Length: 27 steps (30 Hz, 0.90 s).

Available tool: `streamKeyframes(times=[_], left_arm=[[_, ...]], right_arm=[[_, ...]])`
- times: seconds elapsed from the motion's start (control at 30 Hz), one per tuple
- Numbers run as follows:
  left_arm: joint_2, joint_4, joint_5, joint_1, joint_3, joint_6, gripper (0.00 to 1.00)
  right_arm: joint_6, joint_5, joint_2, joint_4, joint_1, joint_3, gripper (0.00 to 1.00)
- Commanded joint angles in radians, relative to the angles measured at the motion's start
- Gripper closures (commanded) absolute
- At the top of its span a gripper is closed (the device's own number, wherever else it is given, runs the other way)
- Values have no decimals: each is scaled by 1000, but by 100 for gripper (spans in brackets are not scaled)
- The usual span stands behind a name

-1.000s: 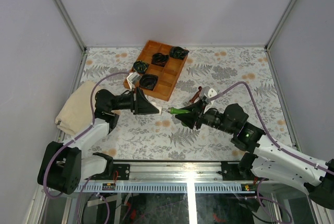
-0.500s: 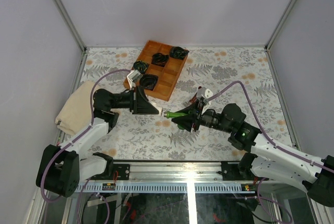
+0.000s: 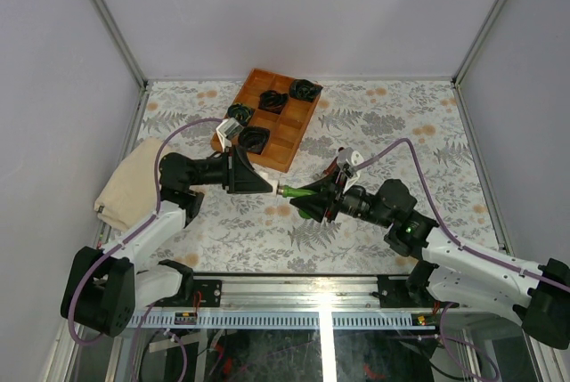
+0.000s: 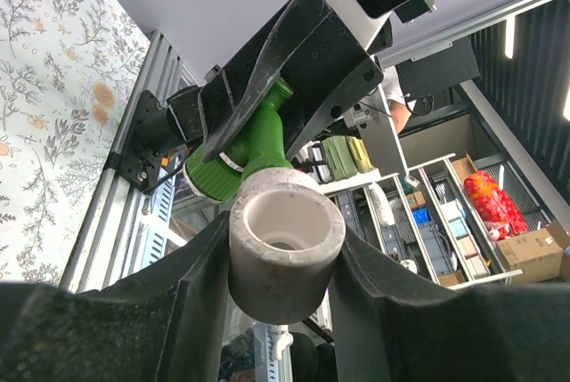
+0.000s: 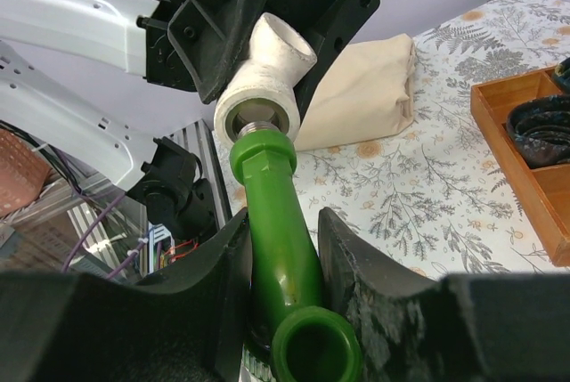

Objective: Install the water faucets

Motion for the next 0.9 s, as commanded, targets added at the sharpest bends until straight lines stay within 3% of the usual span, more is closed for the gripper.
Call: streamKeyframes(times=[0.0, 0.3, 0.63, 0.87], left_arm=[[-6, 87, -20, -10, 6, -23, 100], [4, 55, -12, -11, 8, 0, 100], [-29, -177, -7, -12, 48, 160, 100], [-25, -51, -14, -13, 39, 66, 100]], right_arm=[[38, 9, 1, 159, -4, -5, 100], [43, 7, 13, 153, -4, 8, 100], [17, 25, -10, 77, -5, 28, 100], [39, 3, 56, 87, -4, 31, 100]])
